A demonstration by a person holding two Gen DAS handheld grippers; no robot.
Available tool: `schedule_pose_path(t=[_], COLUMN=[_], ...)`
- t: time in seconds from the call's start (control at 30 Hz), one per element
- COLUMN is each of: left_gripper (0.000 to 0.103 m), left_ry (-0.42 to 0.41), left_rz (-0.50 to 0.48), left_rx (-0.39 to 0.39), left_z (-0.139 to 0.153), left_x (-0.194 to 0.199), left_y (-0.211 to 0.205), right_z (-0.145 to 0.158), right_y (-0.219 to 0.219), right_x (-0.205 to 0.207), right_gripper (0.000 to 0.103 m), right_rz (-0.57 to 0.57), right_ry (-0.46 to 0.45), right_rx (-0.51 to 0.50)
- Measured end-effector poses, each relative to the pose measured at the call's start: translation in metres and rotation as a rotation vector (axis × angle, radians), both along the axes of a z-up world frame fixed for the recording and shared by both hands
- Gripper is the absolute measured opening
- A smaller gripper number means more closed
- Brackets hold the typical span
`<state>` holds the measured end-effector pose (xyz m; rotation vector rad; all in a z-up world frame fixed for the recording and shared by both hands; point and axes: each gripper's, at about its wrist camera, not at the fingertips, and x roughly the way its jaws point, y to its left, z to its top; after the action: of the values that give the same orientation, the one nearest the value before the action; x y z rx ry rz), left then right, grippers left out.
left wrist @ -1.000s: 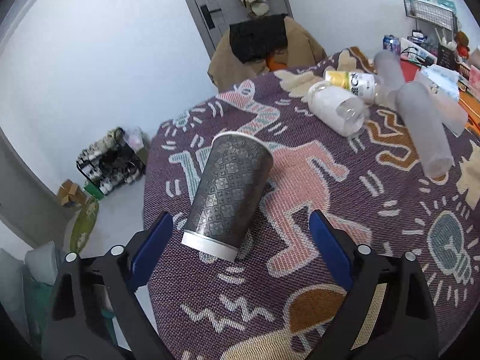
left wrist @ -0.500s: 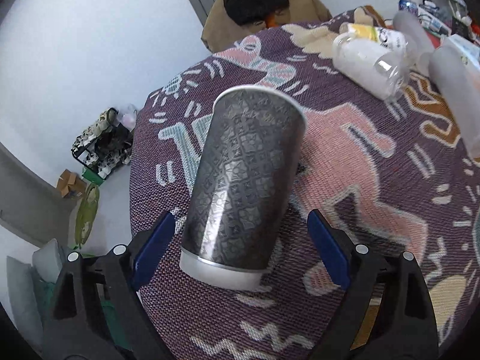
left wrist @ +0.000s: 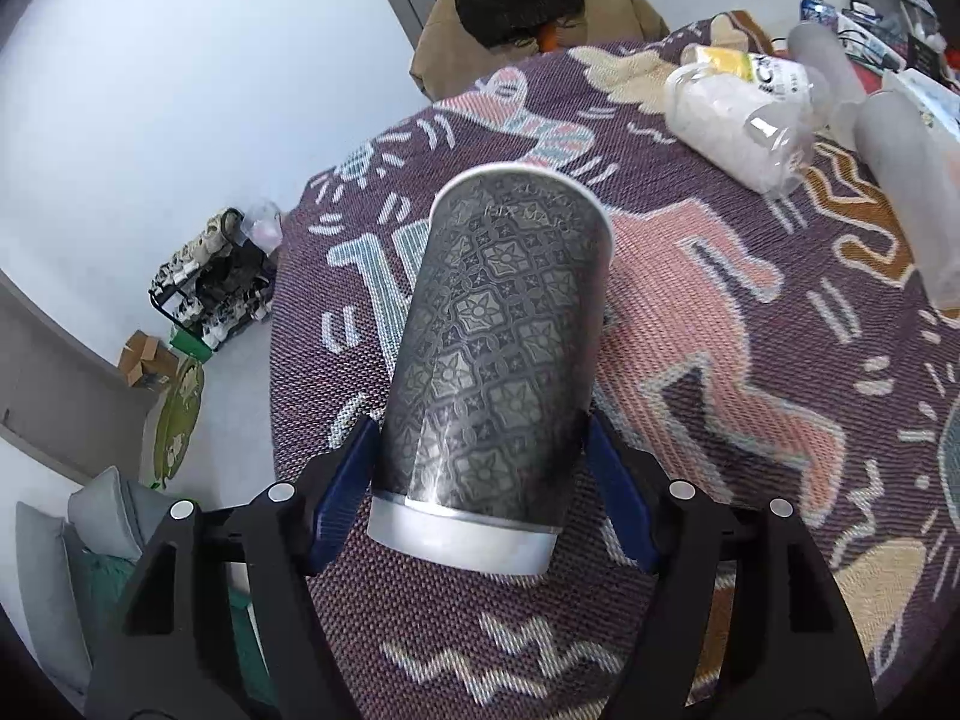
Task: Flip cup upright
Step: 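Lift the dark paper cup with the left gripper and tilt it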
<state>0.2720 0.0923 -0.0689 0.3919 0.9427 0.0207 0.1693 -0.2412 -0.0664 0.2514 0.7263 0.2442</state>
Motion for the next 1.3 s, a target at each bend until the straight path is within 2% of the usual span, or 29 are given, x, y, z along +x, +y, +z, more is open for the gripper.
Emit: schedule_pose_path(t=[0.27,0.47,0.73,1.03,1.3], left_gripper=[0.069,0.069,0.069,0.069,0.069], left_ry=[-0.071,-0.114,-0.162,-0.160,-0.094], left_rz=[-0.009,-0.022,-0.084,-0.081,-0.064], left_rx=[-0.016,-0.077,-0.154,-0.288,-0.412], left_z=[0.024,0.043,0.062,0.062,0.035], left_x=[-0.028,-0.052,-0.094,-0.130,-0.142], left_y=[-0.012,-0.025,-0.064,-0.096,-0.119], right_z=[-0.002,-0.004,-0.003,-0.008,-0.019], right_y=[-0.005,-0.010,-0.014,-0.032,-0.047], right_x=[-0.012,-0.021,-0.035,-0.052,-0.064], right_gripper=[0.095,0.095,0.095,0.095,0.095], right_rz=[-0.004,-0.006,0.008,-0.004,-0.017], right_ry=[0.002,0.009,0.009,0.027,0.060], right_rx=[0.009,0.019,0.021,0.033,0.036])
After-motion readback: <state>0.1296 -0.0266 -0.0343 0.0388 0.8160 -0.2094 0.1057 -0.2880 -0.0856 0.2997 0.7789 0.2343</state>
